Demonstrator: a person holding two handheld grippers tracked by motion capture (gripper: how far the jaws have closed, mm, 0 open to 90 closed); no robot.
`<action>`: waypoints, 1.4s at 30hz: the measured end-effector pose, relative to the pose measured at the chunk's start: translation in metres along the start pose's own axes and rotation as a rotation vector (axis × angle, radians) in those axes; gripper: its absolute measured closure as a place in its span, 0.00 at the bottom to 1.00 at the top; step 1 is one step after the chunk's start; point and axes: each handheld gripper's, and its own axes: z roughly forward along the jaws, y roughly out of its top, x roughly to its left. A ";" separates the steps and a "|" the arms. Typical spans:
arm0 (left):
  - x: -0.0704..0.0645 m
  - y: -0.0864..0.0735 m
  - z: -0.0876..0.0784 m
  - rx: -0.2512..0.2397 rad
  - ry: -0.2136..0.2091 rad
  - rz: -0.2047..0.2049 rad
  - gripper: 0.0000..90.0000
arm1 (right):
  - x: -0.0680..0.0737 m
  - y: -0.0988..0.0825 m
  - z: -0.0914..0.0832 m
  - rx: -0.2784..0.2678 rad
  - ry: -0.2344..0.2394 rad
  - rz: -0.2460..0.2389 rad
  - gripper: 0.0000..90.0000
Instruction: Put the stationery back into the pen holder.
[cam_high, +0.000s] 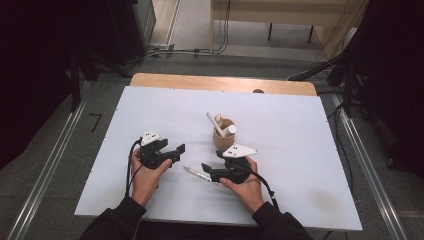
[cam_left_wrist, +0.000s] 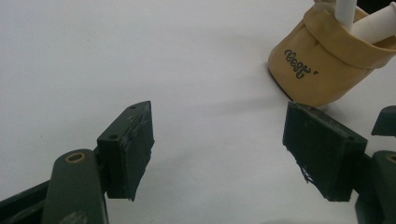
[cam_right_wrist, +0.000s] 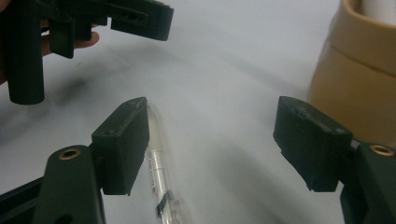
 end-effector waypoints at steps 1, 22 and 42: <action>0.000 0.000 0.000 0.001 0.001 0.001 0.28 | 0.001 0.000 0.001 0.001 0.006 -0.004 0.30; -0.001 -0.001 0.001 0.007 -0.002 0.004 0.28 | 0.021 0.000 0.022 0.049 0.050 -0.086 0.51; -0.002 -0.001 0.002 0.010 -0.004 0.006 0.29 | 0.027 0.000 0.032 0.112 0.057 -0.146 0.67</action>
